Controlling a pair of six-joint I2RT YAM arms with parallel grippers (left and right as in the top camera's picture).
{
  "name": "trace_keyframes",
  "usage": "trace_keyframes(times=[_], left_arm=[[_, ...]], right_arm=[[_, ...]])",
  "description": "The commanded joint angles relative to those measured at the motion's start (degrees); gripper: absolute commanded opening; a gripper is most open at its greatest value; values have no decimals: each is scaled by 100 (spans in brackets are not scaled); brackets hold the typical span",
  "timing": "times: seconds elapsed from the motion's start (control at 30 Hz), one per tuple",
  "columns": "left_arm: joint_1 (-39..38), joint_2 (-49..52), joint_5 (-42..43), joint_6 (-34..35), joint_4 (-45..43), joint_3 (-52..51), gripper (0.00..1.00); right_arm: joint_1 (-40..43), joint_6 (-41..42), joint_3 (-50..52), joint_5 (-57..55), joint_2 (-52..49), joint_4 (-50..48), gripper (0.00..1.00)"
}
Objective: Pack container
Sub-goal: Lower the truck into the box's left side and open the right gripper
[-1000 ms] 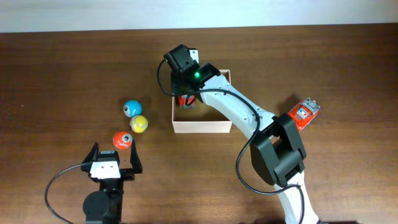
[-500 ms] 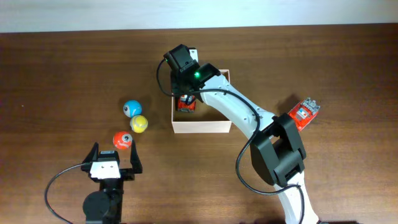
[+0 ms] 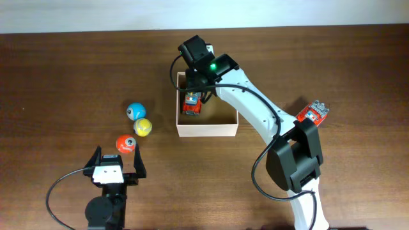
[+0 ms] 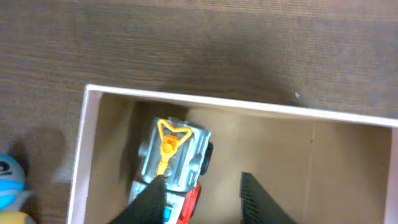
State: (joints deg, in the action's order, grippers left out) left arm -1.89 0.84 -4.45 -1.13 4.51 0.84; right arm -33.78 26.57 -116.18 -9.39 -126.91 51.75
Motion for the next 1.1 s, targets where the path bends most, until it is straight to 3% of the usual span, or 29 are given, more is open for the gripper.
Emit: trace_keyframes(times=[0.0, 1.07], left_arm=[[31, -44, 61, -90, -11, -31, 99], [31, -44, 61, -90, -11, -31, 99]], right_arm=[[11, -13, 26, -28, 0, 13, 24], [192, -42, 166, -254, -820, -153, 22]])
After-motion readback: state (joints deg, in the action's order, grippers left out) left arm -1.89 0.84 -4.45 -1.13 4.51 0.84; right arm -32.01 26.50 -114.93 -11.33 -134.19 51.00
